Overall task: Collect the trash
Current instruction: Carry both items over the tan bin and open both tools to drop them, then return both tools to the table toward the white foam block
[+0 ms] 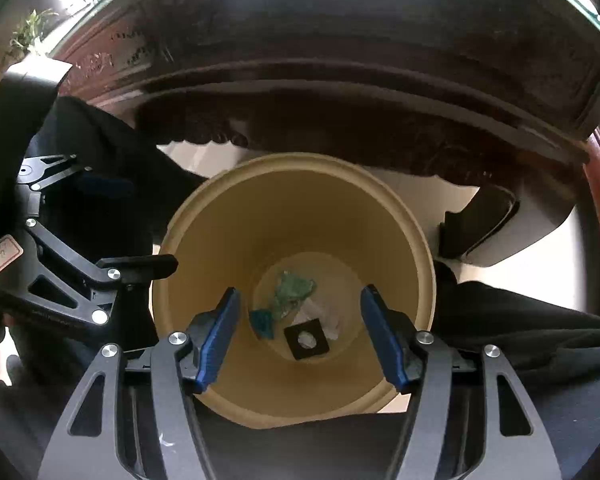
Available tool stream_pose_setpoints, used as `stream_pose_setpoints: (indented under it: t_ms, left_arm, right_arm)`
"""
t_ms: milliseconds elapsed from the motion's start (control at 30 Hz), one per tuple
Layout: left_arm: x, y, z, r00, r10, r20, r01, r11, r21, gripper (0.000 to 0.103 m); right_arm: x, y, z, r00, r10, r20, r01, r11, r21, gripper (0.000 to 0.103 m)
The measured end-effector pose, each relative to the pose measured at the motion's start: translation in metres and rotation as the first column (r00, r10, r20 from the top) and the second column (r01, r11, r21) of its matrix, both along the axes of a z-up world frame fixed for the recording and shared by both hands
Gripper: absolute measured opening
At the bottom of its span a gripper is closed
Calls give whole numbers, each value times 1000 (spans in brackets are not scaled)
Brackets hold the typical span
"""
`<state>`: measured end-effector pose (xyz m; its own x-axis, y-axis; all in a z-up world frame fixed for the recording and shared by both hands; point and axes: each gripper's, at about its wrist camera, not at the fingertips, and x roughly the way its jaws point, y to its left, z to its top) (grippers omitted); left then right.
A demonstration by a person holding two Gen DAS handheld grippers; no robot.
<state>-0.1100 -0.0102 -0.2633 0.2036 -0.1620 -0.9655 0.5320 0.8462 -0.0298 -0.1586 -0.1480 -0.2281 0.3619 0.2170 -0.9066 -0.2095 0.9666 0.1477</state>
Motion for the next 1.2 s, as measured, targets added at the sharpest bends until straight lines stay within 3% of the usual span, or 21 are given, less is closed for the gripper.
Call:
stream_pose_setpoints:
  t_ms: [200,333,500,567,633,767,833,1000,1100,1200]
  left_arm:
    - [11,6,38,993,65,98,-57,995,-86,95]
    - [24,12,83,966,138,218,-107,983,-150,95]
    - [49,17,145,897,236,373,-150,958,-245,98]
    - [64,19,167,864,284,415,-176,944,-280,99]
    - [79,18,185,841,324,433,-193,928,-319,99]
    - [112,16,212,792,401,460,-231,895,-382,99]
    - [131,11,222,772,428,470,-242,882,-405,99]
    - [169,8,228,754,476,452,-291,860,-420,99]
    - [205,8,227,753,506,419,-334,844,-420,99]
    - [231,7,223,768,512,383,-355,840,-411,99]
  right_arm:
    - [2,-10,29,995,-17,103,13,999,46,60]
    - [6,-22,71,964,-53,259,31,996,87,63]
    - [19,-34,134,866,-104,489,69,994,89,89]
    - [27,-37,155,825,-121,552,87,992,87,94]
    - [38,-41,177,779,-138,611,99,990,96,95]
    - [65,-47,206,732,-169,660,101,985,140,95]
    - [81,-49,211,722,-175,669,100,984,150,95]
    - [119,-43,215,727,-155,669,88,987,134,95]
    - [132,-46,215,734,-143,664,66,988,141,95]
    - [145,-47,210,737,-139,661,56,988,145,95]
